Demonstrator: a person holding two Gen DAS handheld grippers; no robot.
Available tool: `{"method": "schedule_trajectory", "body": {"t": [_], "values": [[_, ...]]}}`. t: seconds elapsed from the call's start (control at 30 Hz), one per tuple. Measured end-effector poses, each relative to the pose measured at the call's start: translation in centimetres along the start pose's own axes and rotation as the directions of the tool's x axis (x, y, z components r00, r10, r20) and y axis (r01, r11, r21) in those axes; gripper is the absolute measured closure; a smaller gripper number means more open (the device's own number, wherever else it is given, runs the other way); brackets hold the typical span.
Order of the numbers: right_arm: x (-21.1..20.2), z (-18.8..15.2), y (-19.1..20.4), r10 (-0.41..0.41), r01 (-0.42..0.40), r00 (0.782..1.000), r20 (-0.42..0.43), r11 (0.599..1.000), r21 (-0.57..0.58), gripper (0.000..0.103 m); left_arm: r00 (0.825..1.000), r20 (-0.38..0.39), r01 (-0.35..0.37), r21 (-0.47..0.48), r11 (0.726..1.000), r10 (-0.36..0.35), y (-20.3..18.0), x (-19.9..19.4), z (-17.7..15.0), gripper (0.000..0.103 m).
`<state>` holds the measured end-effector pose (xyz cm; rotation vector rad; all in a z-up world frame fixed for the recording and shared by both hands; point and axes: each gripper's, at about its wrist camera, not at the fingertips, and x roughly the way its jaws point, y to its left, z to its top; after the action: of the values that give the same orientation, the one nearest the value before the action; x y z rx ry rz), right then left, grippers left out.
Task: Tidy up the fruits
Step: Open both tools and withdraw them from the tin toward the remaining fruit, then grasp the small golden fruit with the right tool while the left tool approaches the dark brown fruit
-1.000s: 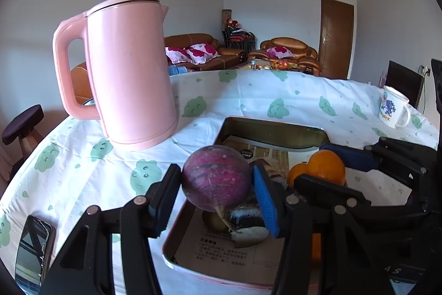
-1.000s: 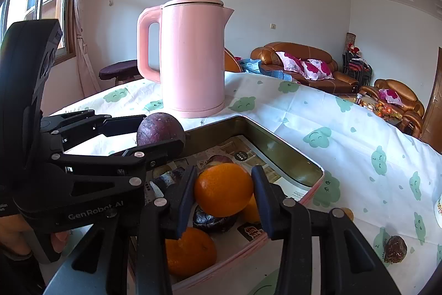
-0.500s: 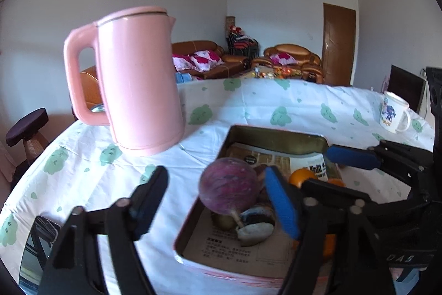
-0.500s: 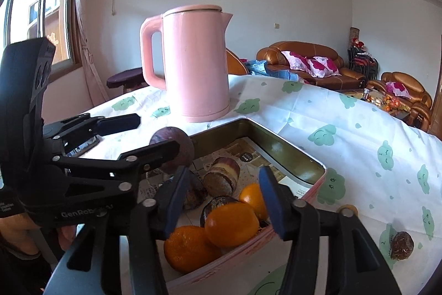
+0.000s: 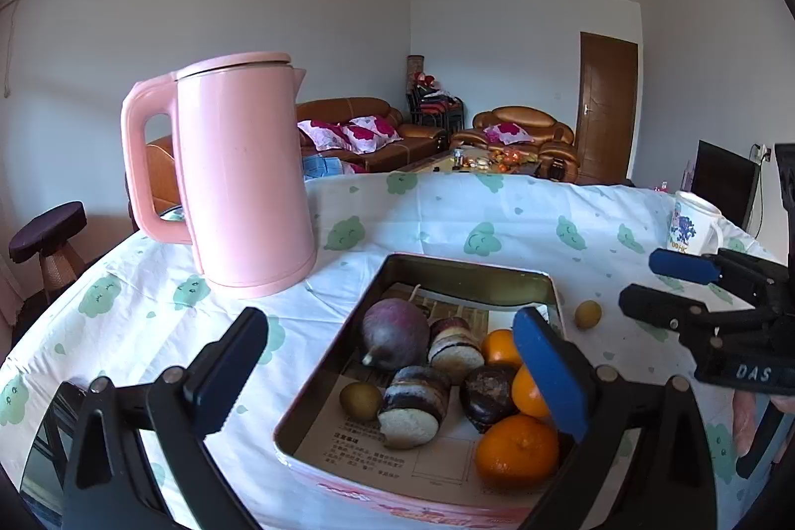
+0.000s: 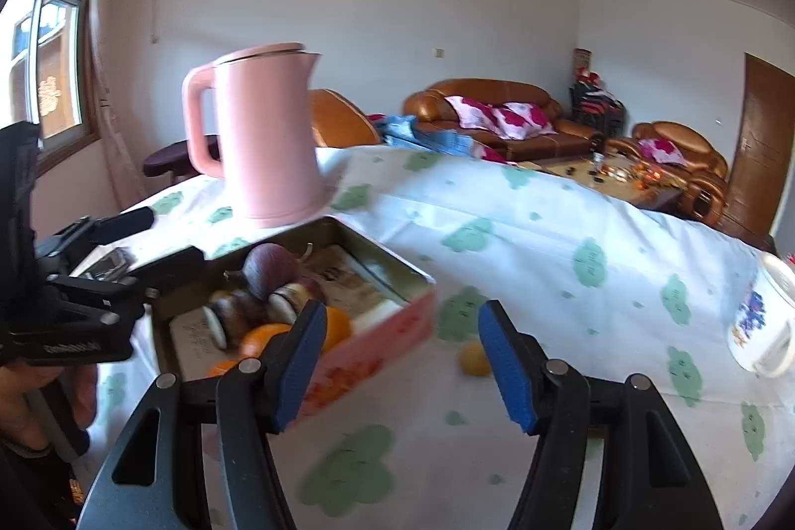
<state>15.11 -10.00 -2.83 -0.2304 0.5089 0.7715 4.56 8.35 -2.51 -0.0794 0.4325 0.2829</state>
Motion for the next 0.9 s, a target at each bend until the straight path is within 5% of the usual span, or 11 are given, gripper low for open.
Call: {"method": "schedule_trajectory", "body": {"t": [0.23,0.53,0.77,0.83,0.9], "values": [[2.5,-0.4,-3.6,-0.075,0.083,0.99,-0.119,0.994,0.069,0.038,1.0,0.016,-0.003,-0.004,1.0,0.003,-1.2,0.2,0.4,0.0],[6.3,-0.7,-4.1,-0.072,0.085,0.965,-0.251,0.995,0.042,0.039,0.999,-0.003,-0.031,0.013,0.999,0.031,-2.1,1.9,2.0,0.0],[8.8,-0.8,-3.8,-0.087,0.095,0.948,-0.305,0.995,0.011,0.054,0.998,-0.03,-0.046,0.014,0.999,0.046,-2.1,3.1,2.8,0.0],[9.3,-1.0,-3.7,-0.087,0.094,0.942,-0.325,0.996,0.006,0.068,0.999,-0.031,-0.042,0.015,0.999,0.042,-2.2,3.2,3.1,0.0],[9.3,-1.2,-3.8,-0.086,0.095,0.94,-0.329,0.995,0.011,0.071,0.999,-0.024,-0.034,0.019,0.999,0.034,-2.5,3.1,3.4,0.0]]}}
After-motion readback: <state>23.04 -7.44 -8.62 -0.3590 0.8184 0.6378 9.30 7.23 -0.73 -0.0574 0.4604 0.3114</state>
